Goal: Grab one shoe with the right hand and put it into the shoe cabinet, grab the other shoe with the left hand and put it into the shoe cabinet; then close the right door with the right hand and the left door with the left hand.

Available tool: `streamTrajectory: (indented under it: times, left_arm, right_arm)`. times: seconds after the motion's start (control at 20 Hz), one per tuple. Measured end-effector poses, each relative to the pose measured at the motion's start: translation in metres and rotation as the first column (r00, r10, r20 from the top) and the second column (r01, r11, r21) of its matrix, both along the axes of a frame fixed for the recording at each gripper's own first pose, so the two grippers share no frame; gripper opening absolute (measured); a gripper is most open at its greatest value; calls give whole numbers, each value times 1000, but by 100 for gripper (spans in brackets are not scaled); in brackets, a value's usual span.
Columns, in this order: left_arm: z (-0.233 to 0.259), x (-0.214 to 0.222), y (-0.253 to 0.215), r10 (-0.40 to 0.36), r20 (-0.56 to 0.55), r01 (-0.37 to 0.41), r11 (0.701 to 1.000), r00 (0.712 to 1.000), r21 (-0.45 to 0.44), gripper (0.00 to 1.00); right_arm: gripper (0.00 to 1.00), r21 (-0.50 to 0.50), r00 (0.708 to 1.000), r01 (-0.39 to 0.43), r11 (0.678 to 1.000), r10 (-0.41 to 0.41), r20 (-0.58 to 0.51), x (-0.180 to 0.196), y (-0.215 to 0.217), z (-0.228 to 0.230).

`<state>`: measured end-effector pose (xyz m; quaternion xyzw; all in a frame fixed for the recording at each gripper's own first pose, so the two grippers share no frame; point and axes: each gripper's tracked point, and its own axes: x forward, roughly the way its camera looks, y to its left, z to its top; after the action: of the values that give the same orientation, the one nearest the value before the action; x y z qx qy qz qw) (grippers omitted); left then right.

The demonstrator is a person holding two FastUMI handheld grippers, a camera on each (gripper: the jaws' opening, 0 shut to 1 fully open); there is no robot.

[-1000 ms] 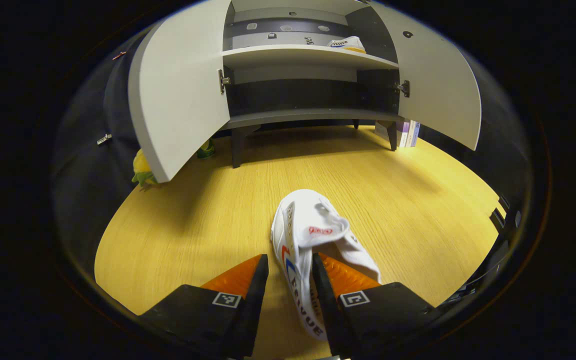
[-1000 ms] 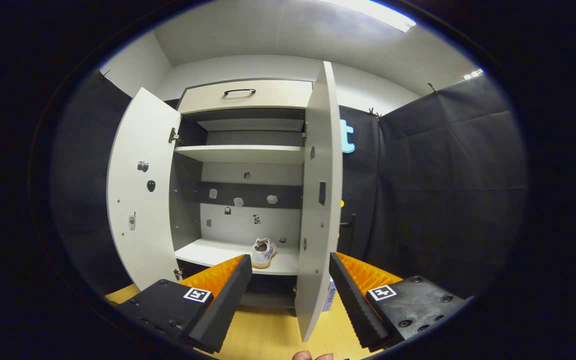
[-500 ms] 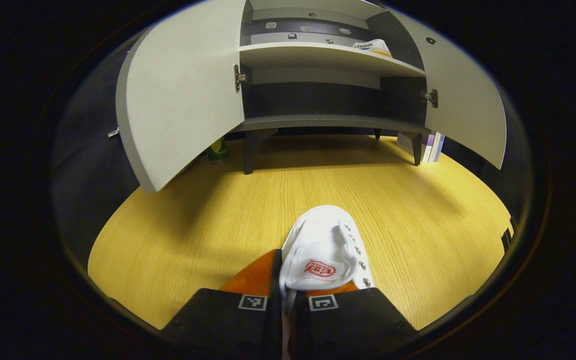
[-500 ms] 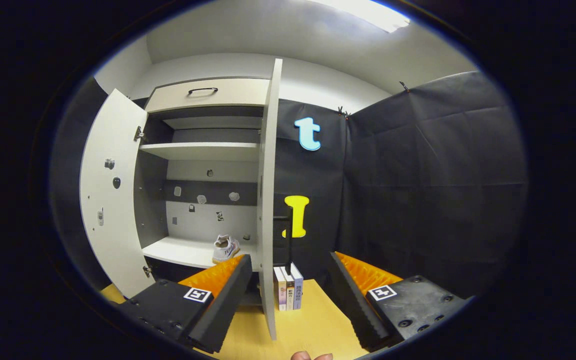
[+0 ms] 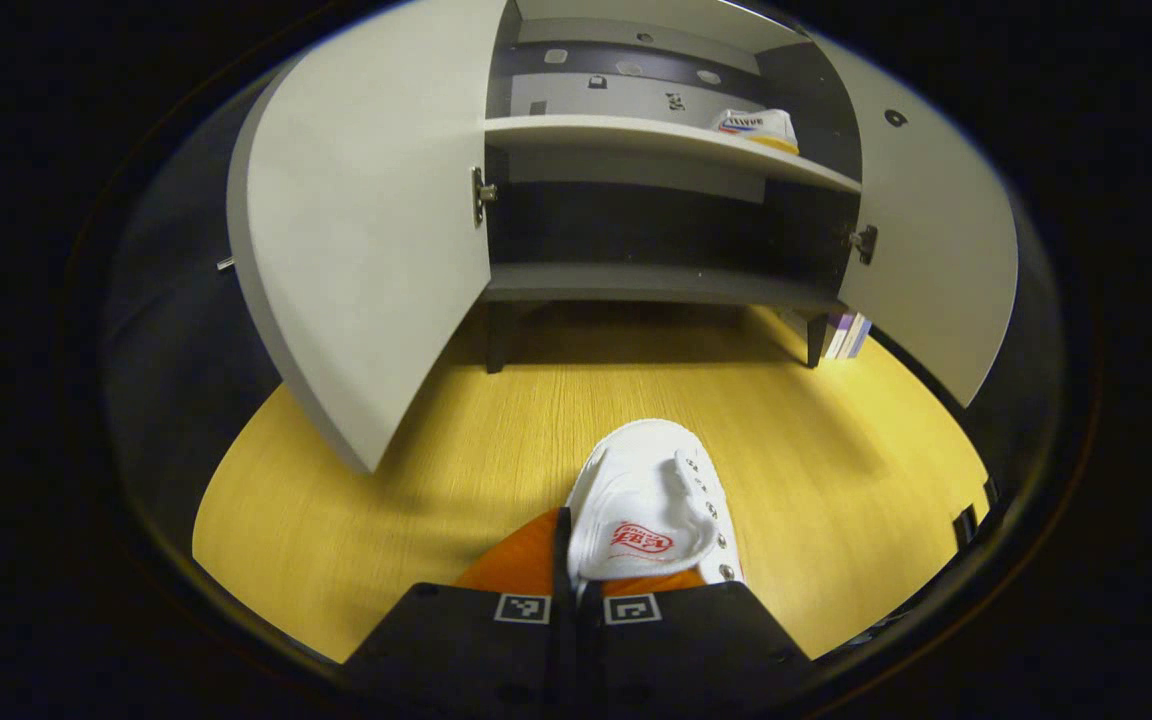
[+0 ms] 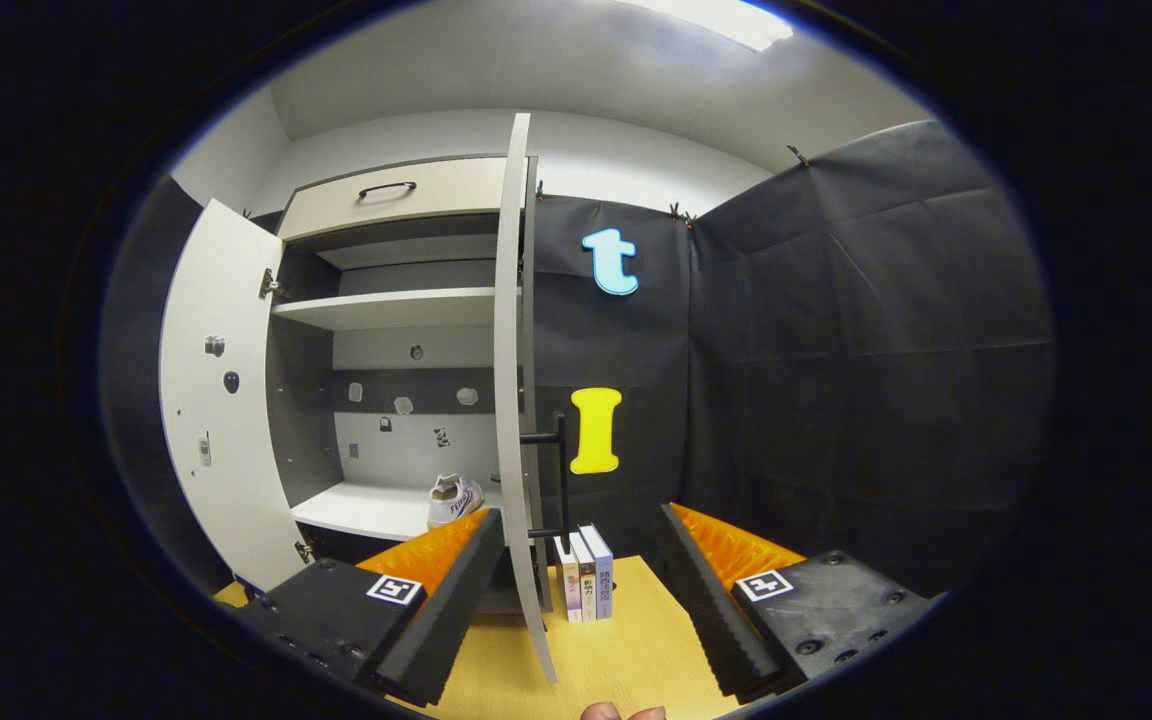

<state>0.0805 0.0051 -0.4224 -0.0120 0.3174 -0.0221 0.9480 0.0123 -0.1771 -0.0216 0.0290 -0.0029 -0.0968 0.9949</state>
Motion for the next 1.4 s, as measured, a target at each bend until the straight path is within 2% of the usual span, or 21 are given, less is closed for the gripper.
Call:
streamTrajectory:
  times: [0.2,0.4,0.65,0.9,1.05,1.1,1.2,1.3,1.4]
  left_arm:
    - [69,14,-3,65,42,-66,998,997,11,5]
    - [136,44,-17,99,93,-98,995,991,-8,5]
    - [216,111,-40,106,171,-106,994,979,-15,5]
    - [285,194,-39,155,228,-159,987,961,0,5]
    - [308,245,-38,179,231,-189,982,956,18,5]
    - [311,265,-39,181,225,-192,981,957,25,5]
    - [306,299,-39,186,193,-199,979,964,52,5]
    - [295,328,-43,201,142,-210,977,969,49,5]
    - [288,354,-37,212,122,-224,970,970,93,5]
  right_arm:
    - [98,43,999,-5,999,6,-39,2,-17,-13]
    - [98,93,995,-10,996,19,-96,10,-37,-36]
    - [97,127,992,-27,992,42,-122,19,-60,-50]
    - [97,142,990,-47,989,65,-126,36,-81,-58]
    - [97,154,987,-57,986,78,-139,46,-89,-66]
    - [100,154,987,-56,986,79,-143,49,-93,-68]
    - [97,143,988,-47,989,67,-139,55,-103,-69]
    - [100,128,989,-46,991,64,-135,63,-111,-70]
    - [97,111,989,-45,993,60,-134,71,-119,-72]
